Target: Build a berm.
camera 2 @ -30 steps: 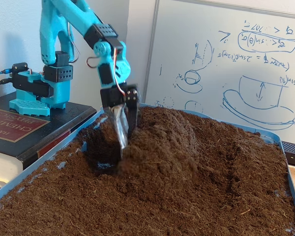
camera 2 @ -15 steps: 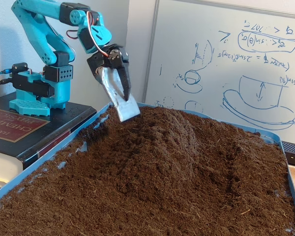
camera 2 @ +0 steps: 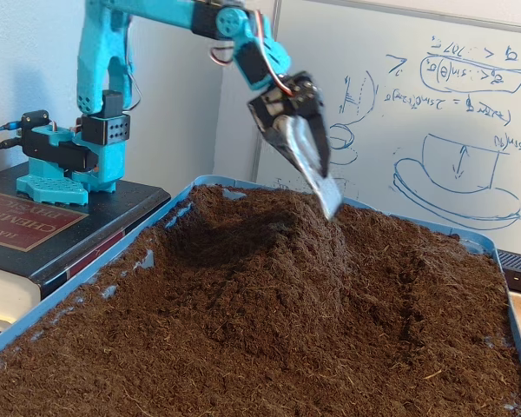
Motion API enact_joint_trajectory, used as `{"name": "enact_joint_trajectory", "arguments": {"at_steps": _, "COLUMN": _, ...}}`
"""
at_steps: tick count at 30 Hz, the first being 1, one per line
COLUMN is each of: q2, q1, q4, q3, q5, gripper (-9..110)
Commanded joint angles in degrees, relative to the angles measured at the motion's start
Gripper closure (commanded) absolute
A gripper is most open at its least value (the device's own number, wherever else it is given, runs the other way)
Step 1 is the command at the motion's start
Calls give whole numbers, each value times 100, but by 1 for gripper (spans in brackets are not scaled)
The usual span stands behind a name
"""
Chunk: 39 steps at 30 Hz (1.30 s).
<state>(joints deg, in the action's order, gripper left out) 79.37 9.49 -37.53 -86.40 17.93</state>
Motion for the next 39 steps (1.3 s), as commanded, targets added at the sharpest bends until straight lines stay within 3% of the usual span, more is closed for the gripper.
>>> {"name": "enact_joint_trajectory", "arguments": {"at_steps": 1, "q2": -1063, "q1": 211, "q4": 141, "q3": 1890, "q5": -35, "gripper": 101}}
{"name": "enact_joint_trajectory", "arguments": {"at_steps": 10, "q2": -3788, "q1": 132, "q4": 149, "q3": 4825, "q5": -237, "gripper": 101}}
{"name": "enact_joint_trajectory", "arguments": {"at_steps": 17, "q2": -4676, "q1": -659, "q4": 158, "q3": 5985, "q5": -1644, "gripper": 101}}
{"name": "enact_joint_trajectory", "arguments": {"at_steps": 21, "q2": -4843, "q1": -1090, "q4": 167, "q3": 6064, "q5": -2065, "gripper": 101}}
{"name": "enact_joint_trajectory", "arguments": {"at_steps": 31, "q2": -5291, "q1": -1257, "q4": 141, "q3": 6003, "q5": -1846, "gripper": 101}}
{"name": "enact_joint_trajectory", "arguments": {"at_steps": 39, "q2": -4658, "q1": -932, "q4": 79, "q3": 4447, "q5": -1107, "gripper": 101}}
